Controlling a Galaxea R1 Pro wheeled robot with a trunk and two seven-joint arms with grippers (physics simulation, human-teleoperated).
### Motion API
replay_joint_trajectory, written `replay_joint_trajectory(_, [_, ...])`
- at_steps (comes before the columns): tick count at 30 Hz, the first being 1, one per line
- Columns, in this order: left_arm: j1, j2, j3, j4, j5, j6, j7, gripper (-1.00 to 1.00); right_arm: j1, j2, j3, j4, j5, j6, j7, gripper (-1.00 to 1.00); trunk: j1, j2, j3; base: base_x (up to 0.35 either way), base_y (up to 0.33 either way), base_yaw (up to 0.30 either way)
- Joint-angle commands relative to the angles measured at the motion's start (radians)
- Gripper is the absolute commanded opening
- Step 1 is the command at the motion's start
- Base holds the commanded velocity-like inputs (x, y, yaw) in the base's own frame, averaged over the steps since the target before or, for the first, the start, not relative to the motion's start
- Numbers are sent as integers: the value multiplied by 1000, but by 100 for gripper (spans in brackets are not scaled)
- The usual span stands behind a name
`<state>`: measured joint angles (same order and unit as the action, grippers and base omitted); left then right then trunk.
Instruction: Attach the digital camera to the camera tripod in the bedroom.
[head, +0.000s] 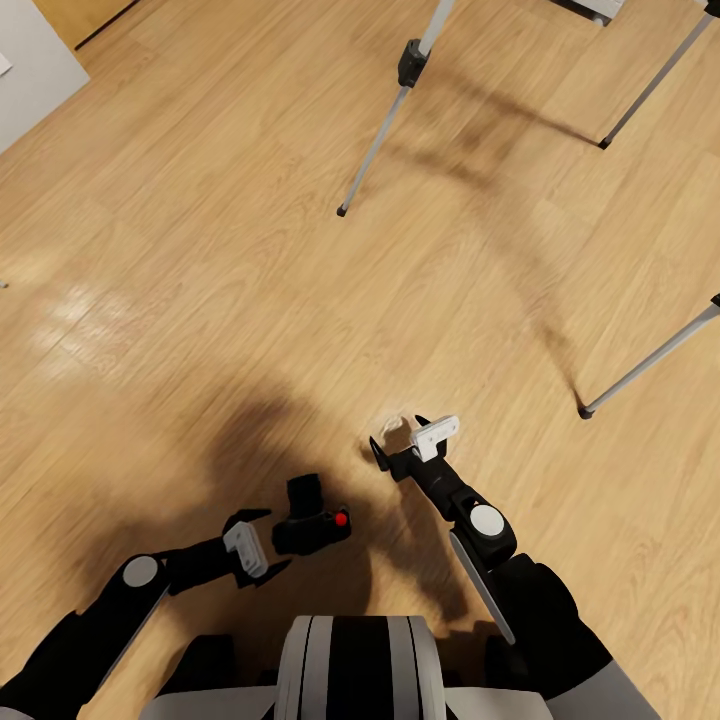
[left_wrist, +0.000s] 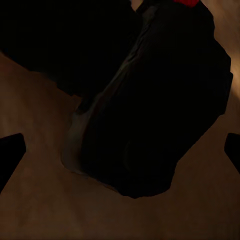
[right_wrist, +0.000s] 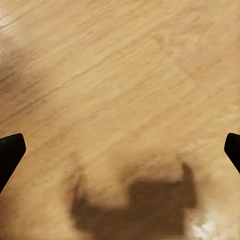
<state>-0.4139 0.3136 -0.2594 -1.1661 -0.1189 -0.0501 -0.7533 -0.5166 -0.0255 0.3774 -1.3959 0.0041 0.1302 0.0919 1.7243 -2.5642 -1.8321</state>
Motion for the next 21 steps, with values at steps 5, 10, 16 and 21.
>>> replay_joint_trajectory(5, [0,-4,0,-1,-8,-6,7,100,0,-1,1,-2,0,5,2,100,0,0,0,0,0,0])
replay_joint_trajectory(10, [0,-20,0,0,-8,-5,9,100,0,-1,1,-2,0,5,2,100,0,0,0,0,0,0])
replay_joint_trajectory(16, [-1,-63,-1,1,-8,-5,11,100,0,-1,1,-2,0,5,2,100,0,0,0,0,0,0])
replay_joint_trajectory(21, [0,-83,-1,2,-8,-5,11,100,0,-1,2,-2,0,5,2,100,0,0,0,0,0,0])
